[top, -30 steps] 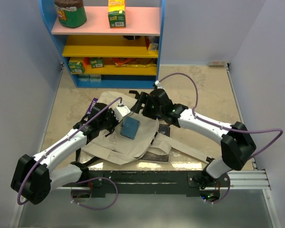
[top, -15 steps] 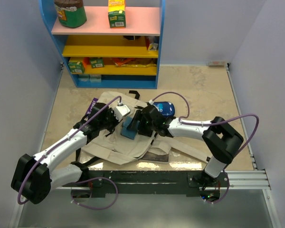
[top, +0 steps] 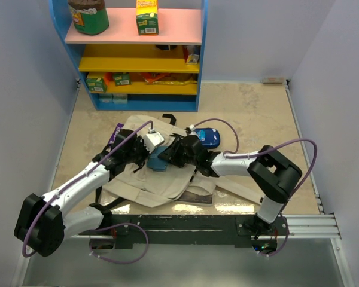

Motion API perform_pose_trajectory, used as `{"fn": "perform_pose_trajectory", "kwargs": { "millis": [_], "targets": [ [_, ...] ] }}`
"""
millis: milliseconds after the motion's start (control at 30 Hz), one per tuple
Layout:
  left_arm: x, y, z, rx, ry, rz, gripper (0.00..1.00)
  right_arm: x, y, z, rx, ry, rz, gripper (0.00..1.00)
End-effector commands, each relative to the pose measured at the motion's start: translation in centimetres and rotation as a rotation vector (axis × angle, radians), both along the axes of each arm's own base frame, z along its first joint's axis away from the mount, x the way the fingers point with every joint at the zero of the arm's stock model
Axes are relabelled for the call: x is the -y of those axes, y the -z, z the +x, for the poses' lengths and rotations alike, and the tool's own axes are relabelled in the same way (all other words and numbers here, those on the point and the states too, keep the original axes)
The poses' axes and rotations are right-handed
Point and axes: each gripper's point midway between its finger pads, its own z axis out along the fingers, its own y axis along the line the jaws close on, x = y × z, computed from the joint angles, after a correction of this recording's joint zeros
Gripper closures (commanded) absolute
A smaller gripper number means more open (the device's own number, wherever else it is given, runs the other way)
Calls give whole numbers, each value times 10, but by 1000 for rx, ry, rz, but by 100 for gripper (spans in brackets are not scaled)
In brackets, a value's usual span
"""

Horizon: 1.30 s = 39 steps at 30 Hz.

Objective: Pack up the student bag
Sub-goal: Place the personal item in the student bag.

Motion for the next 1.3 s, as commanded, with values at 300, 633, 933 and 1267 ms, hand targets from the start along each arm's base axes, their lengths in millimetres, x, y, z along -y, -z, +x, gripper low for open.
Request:
{"fn": "perform_pose_trajectory", "kwargs": {
  "millis": [300, 633, 933, 1267],
  "targets": [
    [18, -32, 4, 56, 44, -92, 100, -22, -54, 7, 106, -69, 185, 92],
    [35, -59, -17, 3, 169, -156, 100, -43, -63, 57, 115, -90, 350, 98],
    [39, -54, -27, -27, 218, -160, 100, -33, -115, 69, 216, -6, 520, 100],
    [47, -62, -30, -50, 238, -206, 100, -30, -120, 82, 242, 185, 577, 100]
  ]
}}
